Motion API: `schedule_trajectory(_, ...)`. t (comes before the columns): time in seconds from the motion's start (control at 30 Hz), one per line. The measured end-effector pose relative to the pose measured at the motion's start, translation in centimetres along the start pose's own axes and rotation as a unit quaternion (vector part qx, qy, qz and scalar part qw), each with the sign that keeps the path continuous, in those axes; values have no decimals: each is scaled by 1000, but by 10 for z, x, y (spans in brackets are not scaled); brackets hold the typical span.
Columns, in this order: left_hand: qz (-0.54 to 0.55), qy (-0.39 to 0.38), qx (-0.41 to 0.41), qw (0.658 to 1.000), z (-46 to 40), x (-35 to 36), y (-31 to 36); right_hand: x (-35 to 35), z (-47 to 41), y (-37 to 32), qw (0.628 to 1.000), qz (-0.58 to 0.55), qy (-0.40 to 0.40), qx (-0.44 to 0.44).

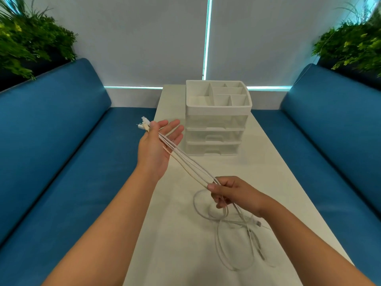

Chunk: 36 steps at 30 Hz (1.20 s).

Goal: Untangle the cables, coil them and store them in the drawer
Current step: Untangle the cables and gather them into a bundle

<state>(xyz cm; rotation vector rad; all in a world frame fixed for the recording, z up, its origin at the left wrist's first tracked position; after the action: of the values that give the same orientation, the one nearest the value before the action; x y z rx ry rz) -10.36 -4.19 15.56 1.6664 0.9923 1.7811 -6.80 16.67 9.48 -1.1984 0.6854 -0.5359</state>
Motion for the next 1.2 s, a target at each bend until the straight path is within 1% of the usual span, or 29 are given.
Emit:
schedule_trajectory(0.07, 44, -11, 8, 999, 1, 5, 1, -6, -5, 3, 998, 7, 63, 5)
schedule_trajectory(0.13, 65, -24, 12, 998, 2, 6, 0, -13, -7, 4, 989, 68, 129, 13)
schedule_trajectory(0.2, 68, -34, 14, 997, 3, 6, -2, -17, -7, 7, 977, 121, 171, 26)
schedule_trajectory(0.27, 60, -41, 17, 997, 4, 5, -2, -17, -8, 11, 971, 149, 185, 23)
schedule_trajectory(0.33, 47, -42, 23, 998, 5, 4, -4, -16, -7, 11, 967, 176, 183, 16)
schedule_trajectory(0.37, 44, -41, 25, 998, 5, 3, -4, -16, -7, 11, 969, 173, 179, 11)
schedule_trajectory(0.4, 43, -40, 27, 998, 5, 2, -4, -16, -6, 12, 974, 149, 173, 5)
schedule_trajectory(0.5, 46, -33, 34, 998, 4, -1, -2, -15, -1, 12, 989, 13, 148, -12)
schedule_trajectory(0.57, 42, -27, 32, 998, 3, -2, 0, -14, 1, 14, 991, -67, 114, -6)
schedule_trajectory(0.6, 41, -25, 32, 998, 3, -2, 0, -12, 1, 15, 993, -81, 89, 7)
schedule_trajectory(0.63, 41, -24, 32, 998, 2, -2, 1, -10, 1, 16, 995, -73, 62, 25)
schedule_trajectory(0.67, 43, -24, 33, 998, 1, -1, 1, -8, 0, 17, 998, -42, 39, 40)
schedule_trajectory(0.73, 43, -26, 33, 998, 0, 2, 0, -3, -2, 16, 996, 69, 7, 56)
schedule_trajectory(0.77, 41, -28, 31, 998, 0, 4, -1, -2, -5, 16, 988, 139, -4, 70)
schedule_trajectory(0.8, 38, -31, 29, 998, 1, 7, -2, -2, -8, 18, 975, 206, 0, 89)
schedule_trajectory(0.83, 37, -34, 28, 998, 2, 9, -3, -3, -11, 19, 962, 251, 20, 105)
schedule_trajectory(0.87, 38, -36, 28, 998, 3, 10, -4, -6, -14, 20, 955, 272, 50, 109)
schedule_trajectory(0.93, 45, -39, 33, 998, 5, 11, -3, -11, -17, 23, 954, 265, 114, 78)
schedule_trajectory(1.0, 48, -43, 41, 997, 6, 10, 0, -15, -17, 26, 957, 238, 164, 19)
schedule_trajectory(1.1, 27, -51, 51, 997, 7, 7, 4, -15, -17, 31, 956, 215, 195, -41)
schedule_trajectory(1.2, -26, -47, 55, 997, 10, 4, 3, -15, -15, 34, 935, 272, 225, -41)
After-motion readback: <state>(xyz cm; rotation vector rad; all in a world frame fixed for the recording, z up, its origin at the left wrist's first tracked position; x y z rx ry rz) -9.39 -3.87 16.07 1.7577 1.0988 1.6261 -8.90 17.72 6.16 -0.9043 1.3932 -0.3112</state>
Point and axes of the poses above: each hand's wrist, its own z-axis away from the middle knuckle, its own x-axis out of the palm, y = z × x, the point moved 3 cm from there along -z, towards the middle knuckle, and after that the axes turned 7 degrees about -y, right-handed, at the moved point
